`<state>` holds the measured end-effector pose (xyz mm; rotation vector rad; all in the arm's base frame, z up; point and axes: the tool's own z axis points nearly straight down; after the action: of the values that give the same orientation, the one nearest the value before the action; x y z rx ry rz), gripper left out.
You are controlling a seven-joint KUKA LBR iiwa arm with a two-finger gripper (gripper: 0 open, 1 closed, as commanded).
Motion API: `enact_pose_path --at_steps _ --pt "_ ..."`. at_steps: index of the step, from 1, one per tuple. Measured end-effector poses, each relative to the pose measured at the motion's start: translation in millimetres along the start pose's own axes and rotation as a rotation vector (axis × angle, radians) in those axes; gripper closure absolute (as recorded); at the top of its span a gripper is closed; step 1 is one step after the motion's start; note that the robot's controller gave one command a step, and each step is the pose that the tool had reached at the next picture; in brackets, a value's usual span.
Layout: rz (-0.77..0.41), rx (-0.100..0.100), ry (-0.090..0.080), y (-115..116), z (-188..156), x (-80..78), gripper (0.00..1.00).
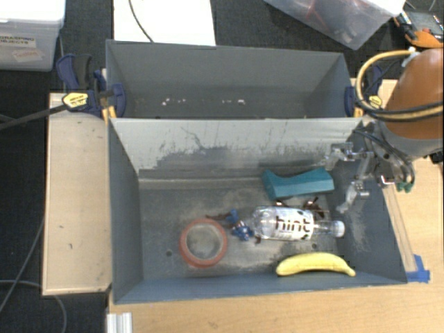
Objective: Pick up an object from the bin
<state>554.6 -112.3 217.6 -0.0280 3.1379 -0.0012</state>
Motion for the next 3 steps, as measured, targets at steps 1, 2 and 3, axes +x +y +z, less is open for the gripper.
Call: enact_pose_path --at_steps 1,2,3 --pt "0.0 0.0 0.0 0.0 0.1 0.0 0.0" --pt "0.021 -0.003 0.004 27.5 63.2 16.7 0.0" --pt "-0.005 0.004 -0.01 13.9 81.3 31.0 0.0"
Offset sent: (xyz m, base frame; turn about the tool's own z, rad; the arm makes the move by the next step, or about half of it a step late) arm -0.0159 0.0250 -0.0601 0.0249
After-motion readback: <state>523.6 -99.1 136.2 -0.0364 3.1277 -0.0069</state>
